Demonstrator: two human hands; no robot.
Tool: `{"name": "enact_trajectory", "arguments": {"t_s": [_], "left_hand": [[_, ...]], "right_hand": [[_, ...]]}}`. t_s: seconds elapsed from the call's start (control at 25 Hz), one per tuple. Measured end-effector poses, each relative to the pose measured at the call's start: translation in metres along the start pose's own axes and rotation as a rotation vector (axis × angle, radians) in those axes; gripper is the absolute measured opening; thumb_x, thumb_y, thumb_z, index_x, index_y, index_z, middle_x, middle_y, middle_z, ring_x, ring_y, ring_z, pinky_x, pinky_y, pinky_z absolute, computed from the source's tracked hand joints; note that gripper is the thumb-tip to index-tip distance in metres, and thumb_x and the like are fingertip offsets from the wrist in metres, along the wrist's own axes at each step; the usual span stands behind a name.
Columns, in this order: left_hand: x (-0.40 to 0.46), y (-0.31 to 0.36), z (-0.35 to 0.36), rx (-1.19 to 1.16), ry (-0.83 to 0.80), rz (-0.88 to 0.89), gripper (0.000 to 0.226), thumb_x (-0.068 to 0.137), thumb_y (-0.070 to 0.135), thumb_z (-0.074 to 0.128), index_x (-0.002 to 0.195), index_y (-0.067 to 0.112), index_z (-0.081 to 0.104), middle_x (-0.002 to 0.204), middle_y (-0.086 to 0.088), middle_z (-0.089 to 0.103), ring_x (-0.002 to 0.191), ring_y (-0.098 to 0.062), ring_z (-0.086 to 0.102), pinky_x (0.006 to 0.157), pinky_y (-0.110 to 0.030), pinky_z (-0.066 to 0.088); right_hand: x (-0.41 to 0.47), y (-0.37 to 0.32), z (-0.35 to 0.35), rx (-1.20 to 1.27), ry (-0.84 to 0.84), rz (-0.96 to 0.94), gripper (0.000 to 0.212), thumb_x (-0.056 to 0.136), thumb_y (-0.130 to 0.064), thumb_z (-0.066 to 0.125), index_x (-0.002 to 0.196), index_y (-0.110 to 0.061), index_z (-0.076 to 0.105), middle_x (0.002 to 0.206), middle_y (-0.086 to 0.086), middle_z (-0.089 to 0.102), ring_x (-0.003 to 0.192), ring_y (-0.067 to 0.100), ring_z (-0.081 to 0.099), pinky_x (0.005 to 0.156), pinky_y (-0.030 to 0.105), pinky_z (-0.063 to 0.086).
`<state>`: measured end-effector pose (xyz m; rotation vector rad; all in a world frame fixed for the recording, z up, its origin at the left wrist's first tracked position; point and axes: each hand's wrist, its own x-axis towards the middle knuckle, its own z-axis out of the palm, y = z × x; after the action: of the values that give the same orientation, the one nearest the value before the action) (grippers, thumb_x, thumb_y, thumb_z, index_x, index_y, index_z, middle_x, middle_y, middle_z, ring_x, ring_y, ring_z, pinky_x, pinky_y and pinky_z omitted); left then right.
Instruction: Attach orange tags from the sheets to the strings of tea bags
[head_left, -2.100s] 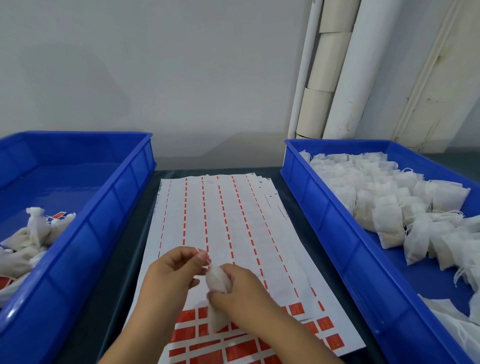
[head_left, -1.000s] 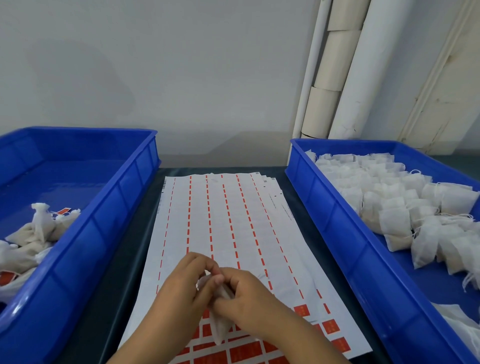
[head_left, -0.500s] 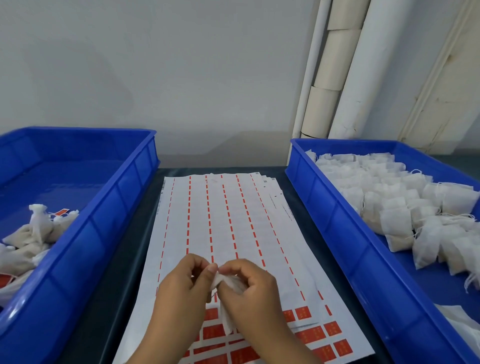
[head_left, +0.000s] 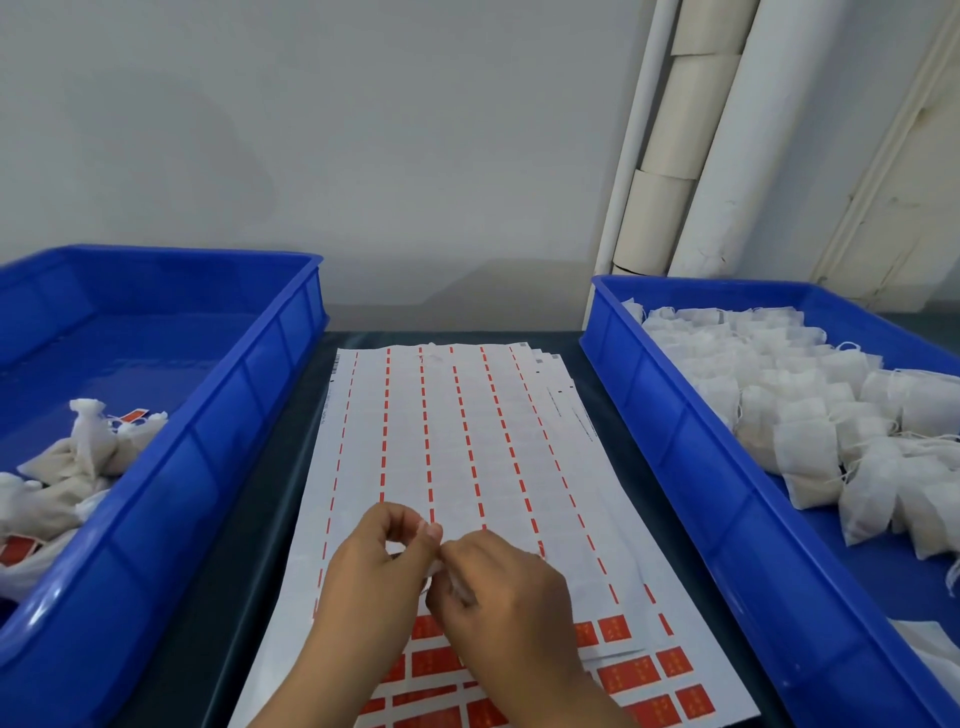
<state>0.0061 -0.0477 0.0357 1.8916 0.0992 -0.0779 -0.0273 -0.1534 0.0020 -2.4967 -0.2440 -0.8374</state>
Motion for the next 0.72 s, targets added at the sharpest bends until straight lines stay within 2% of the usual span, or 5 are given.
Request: {"name": "enact_trajectory", "arguments": {"t_s": [0.12, 0.2, 0.36, 0.44, 0.72], "left_hand": [[0.000, -0.002, -0.006, -0.150, -0.085, -0.072, 0.019, 0.083, -0.001, 0.058, 0.082, 0.018, 0.056, 0.066, 0.004, 0.062, 0.060, -0.015, 0.053, 0.058, -0.029, 0.046], [0.001, -0.004, -0.010, -0.167, -0.135, -0.081, 0.023, 0.079, -0.010, 0.056, 0.078, 0.014, 0.056, 0.056, 0.003, 0.061, 0.056, -0.015, 0.050, 0.049, -0.022, 0.044], [0.001, -0.003, -0.012, -0.124, -0.074, 0.073, 0.026, 0.076, -0.009, 0.064, 0.062, 0.012, 0.063, 0.078, 0.008, 0.064, 0.077, -0.018, 0.063, 0.062, -0.017, 0.045], [0.000, -0.002, -0.012, -0.057, -0.025, 0.156, 0.029, 0.075, -0.007, 0.068, 0.058, 0.016, 0.066, 0.083, 0.007, 0.062, 0.079, -0.016, 0.062, 0.067, -0.019, 0.045], [-0.005, -0.003, -0.004, 0.206, -0.004, 0.305, 0.039, 0.081, 0.005, 0.067, 0.069, 0.042, 0.062, 0.090, 0.019, 0.058, 0.082, -0.003, 0.057, 0.063, -0.007, 0.041]], "right_hand": [[0.008, -0.007, -0.005, 0.089, -0.126, 0.227, 0.014, 0.084, -0.034, 0.067, 0.096, -0.030, 0.070, 0.089, -0.022, 0.063, 0.072, -0.002, 0.059, 0.065, 0.002, 0.042], [0.013, -0.008, -0.007, 0.276, -0.236, 0.483, 0.004, 0.087, -0.037, 0.061, 0.083, -0.036, 0.060, 0.084, -0.026, 0.053, 0.076, -0.002, 0.054, 0.059, 0.002, 0.039], [0.023, -0.006, -0.017, 0.772, -0.377, 0.829, 0.025, 0.088, -0.033, 0.057, 0.065, -0.030, 0.063, 0.062, -0.015, 0.057, 0.067, 0.002, 0.056, 0.072, 0.014, 0.044], [0.025, -0.005, -0.021, 0.983, -0.421, 0.915, 0.030, 0.089, -0.027, 0.058, 0.060, -0.025, 0.068, 0.057, -0.011, 0.057, 0.065, 0.006, 0.055, 0.075, 0.027, 0.046], [0.023, 0.002, -0.028, 1.267, -0.465, 1.031, 0.026, 0.092, -0.013, 0.053, 0.073, -0.014, 0.071, 0.064, 0.003, 0.054, 0.053, 0.010, 0.051, 0.051, 0.022, 0.046]]}}
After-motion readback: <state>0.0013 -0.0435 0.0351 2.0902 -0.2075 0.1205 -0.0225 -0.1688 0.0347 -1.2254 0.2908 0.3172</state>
